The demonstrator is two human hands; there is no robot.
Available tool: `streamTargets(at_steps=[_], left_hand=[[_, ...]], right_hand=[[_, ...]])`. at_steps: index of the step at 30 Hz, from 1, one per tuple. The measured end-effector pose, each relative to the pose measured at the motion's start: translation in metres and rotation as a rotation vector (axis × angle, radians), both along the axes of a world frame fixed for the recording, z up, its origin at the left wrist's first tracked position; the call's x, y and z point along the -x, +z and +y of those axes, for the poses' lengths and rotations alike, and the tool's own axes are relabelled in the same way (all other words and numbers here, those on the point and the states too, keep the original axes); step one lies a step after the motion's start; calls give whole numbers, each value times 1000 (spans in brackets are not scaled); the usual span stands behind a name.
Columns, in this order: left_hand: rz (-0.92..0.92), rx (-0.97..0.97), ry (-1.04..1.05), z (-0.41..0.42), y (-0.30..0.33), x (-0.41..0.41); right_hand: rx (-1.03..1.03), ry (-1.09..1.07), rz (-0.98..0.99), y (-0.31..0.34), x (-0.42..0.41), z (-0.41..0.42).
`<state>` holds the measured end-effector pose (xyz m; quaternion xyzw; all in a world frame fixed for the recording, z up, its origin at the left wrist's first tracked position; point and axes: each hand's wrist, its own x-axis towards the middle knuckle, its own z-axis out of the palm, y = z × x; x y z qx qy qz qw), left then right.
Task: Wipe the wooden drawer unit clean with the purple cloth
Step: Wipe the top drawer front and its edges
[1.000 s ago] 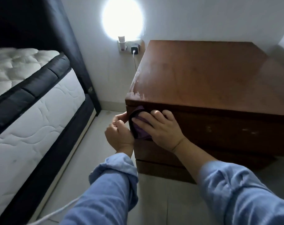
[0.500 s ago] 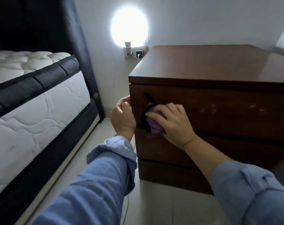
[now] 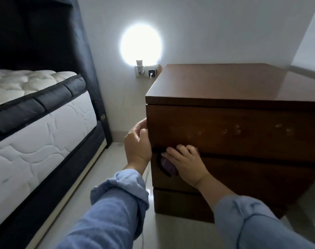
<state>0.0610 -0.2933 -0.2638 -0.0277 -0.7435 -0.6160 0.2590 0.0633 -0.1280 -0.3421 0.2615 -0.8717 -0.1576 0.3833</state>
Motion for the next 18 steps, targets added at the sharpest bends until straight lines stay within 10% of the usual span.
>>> streamTargets(at_steps=[7, 18], left_hand=[[-199, -17, 83, 23, -29, -20], [-259, 218, 91, 28, -46, -39]], right_hand=[[259, -76, 326, 97, -5, 51], [19, -86, -56, 8, -26, 67]])
